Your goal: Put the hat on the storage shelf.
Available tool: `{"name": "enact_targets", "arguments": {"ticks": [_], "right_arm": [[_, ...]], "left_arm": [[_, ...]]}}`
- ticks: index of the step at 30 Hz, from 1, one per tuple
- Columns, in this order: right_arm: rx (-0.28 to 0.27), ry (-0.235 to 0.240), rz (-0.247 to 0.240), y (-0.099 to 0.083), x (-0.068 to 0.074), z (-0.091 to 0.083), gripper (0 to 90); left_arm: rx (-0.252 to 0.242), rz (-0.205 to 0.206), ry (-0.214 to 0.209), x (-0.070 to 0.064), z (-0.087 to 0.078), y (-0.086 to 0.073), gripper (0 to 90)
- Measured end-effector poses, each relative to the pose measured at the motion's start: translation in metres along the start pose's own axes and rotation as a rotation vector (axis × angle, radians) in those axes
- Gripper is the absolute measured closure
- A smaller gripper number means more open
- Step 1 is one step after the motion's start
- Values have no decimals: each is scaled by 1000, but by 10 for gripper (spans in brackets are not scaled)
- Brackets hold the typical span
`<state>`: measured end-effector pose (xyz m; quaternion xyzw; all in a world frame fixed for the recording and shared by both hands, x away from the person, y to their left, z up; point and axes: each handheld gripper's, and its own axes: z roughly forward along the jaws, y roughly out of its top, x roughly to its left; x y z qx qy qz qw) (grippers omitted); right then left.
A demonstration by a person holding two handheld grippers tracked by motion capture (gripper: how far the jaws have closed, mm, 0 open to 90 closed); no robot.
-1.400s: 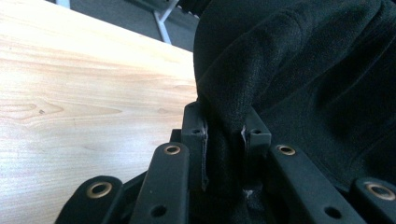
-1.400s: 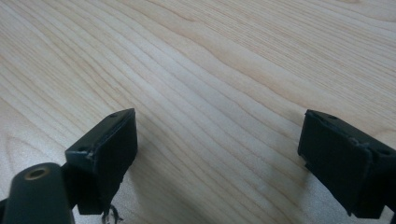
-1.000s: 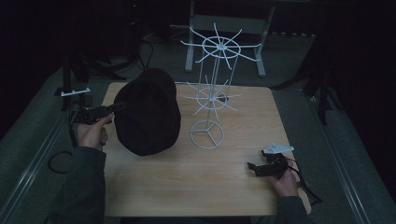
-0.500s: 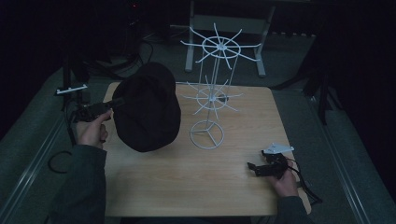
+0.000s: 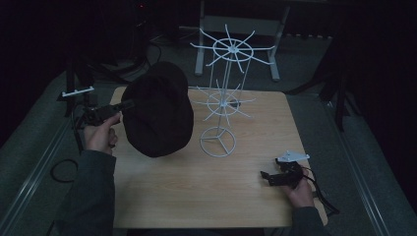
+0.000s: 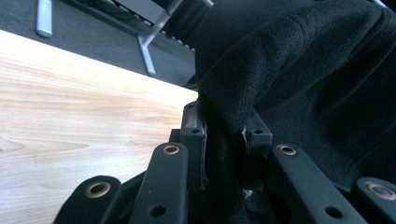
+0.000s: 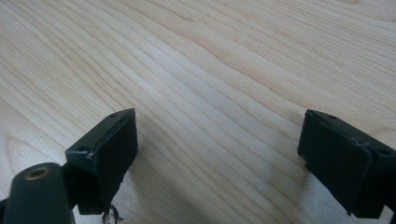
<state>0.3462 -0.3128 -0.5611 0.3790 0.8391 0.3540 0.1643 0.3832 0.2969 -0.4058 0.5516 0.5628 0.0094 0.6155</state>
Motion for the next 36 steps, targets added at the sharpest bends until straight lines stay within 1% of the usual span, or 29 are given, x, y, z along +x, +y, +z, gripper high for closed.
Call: {"name": "enact_targets", "arguments": {"ticks": [7,13,17,26,32,36], "right_arm": [[1,-1,0,0,0,0,118],[1,0,-1,0,0,0,119],[1,0,-1,0,0,0,119],[1,0,-1,0,0,0,118],[1,0,-1,0,0,0,119],[1,0,-1,0,0,0,119]], "left_arm": [[-13,-3,-21,-5,1,4,768],[-21,5,-34,-11,2,8,768],[-24,3,-41,-14,5,10,768],[-37,-11,-64,-17,5,15,767],[-41,-2,-67,-20,4,19,767],[-50,-9,-76,-21,3,23,766]]}}
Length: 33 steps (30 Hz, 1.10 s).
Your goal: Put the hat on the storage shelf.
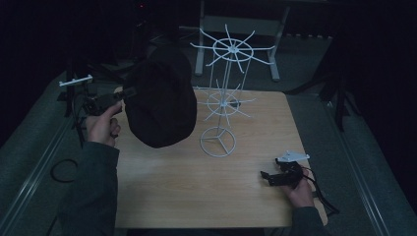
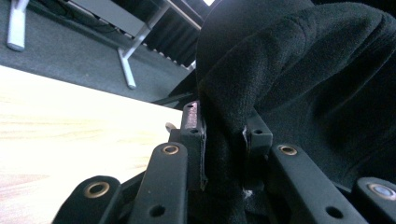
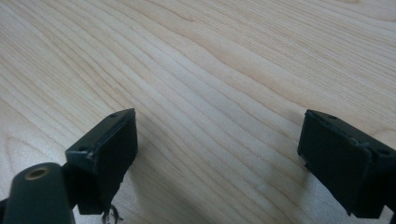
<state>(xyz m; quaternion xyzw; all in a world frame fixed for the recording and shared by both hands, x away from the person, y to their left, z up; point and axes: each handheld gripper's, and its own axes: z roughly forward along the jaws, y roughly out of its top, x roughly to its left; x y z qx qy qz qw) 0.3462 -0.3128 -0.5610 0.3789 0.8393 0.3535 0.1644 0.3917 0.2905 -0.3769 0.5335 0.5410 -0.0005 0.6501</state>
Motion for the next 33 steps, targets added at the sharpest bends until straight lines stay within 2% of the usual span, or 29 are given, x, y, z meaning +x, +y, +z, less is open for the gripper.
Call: {"name": "enact_targets", "arguments": {"ticks": [12,17,25,33], "right_arm": [[1,1,2,0,0,0,119],[1,1,3,0,0,0,119],[1,1,3,0,0,0,119],[1,1,3,0,0,0,119]], "left_arm": [[-16,-14,-33,-3,1,10,766],[-26,-35,-54,-3,3,13,766],[-42,-37,-55,-8,5,22,765],[-66,-70,-73,-10,7,23,764]]}}
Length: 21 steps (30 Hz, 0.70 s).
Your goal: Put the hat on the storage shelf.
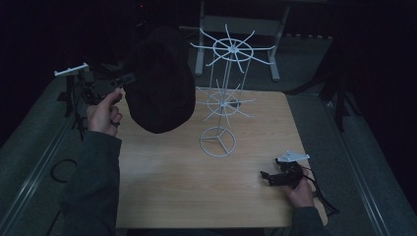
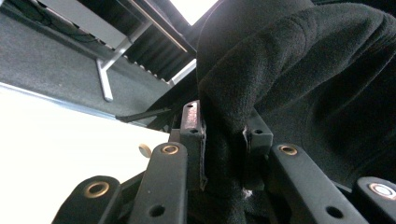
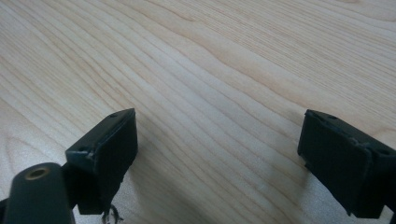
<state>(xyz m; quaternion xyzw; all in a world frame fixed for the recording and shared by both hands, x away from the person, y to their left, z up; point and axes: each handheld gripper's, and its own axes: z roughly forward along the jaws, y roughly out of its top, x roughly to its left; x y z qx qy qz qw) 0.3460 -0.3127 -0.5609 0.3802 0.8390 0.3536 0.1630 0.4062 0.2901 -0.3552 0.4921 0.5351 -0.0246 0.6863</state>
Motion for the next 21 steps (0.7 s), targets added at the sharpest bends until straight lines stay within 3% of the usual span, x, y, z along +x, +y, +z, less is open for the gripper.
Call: {"name": "enact_targets", "arguments": {"ticks": [11,15,21], "right_arm": [[0,0,0,0,0,0,119],[0,0,0,0,0,0,119],[0,0,-1,0,0,0,119]], "left_arm": [[-12,3,-11,-6,4,8,763],[-24,-17,-44,-7,6,9,763],[-36,-37,-55,-6,6,11,763]]}}
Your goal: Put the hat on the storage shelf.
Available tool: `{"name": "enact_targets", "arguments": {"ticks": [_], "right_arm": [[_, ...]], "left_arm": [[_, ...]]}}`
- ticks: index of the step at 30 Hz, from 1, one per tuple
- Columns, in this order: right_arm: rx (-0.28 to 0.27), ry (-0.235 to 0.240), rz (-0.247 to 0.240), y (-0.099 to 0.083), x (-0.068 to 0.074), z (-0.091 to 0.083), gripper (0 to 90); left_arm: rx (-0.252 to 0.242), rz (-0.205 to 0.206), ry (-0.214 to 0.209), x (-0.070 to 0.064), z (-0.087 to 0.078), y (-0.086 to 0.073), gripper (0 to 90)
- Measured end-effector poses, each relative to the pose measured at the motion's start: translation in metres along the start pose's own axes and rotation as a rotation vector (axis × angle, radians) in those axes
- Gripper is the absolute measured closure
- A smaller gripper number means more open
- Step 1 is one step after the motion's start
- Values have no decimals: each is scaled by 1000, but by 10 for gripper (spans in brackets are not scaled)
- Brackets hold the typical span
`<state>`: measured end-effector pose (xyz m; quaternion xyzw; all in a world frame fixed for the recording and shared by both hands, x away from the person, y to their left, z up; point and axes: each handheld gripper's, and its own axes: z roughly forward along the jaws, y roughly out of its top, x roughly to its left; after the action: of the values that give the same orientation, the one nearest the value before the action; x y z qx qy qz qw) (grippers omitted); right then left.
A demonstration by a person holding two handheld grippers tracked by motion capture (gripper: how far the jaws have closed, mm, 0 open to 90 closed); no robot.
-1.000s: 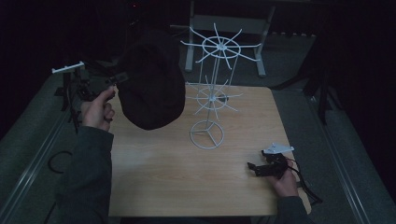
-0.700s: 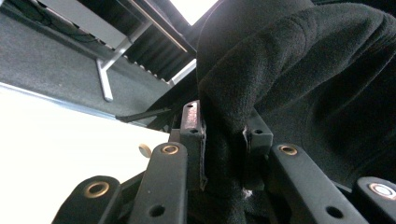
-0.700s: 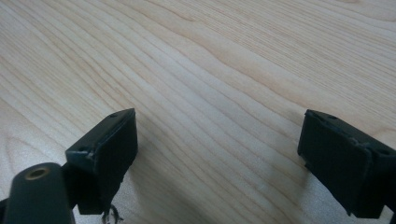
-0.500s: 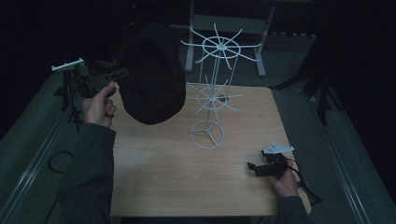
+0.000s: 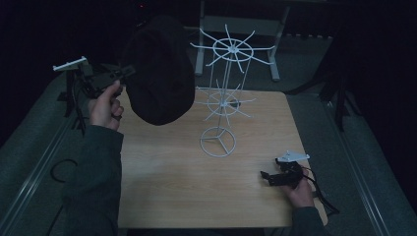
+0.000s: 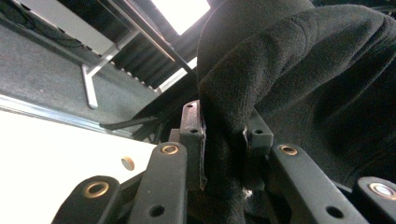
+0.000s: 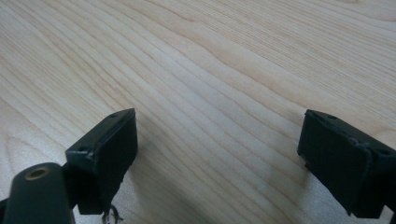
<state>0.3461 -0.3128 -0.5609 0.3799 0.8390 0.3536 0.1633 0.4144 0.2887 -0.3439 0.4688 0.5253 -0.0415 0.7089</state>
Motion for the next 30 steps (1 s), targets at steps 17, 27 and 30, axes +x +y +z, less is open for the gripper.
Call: {"name": "enact_targets", "arguments": {"ticks": [17,27,30], "right_arm": [[-1,0,1,0,0,0,119],[0,0,0,0,0,0,119],[0,0,0,0,0,0,119]], "left_arm": [[-13,2,-31,-16,20,13,760],[-29,-25,-40,-21,39,26,757],[-28,-33,-38,-21,42,27,757]]}}
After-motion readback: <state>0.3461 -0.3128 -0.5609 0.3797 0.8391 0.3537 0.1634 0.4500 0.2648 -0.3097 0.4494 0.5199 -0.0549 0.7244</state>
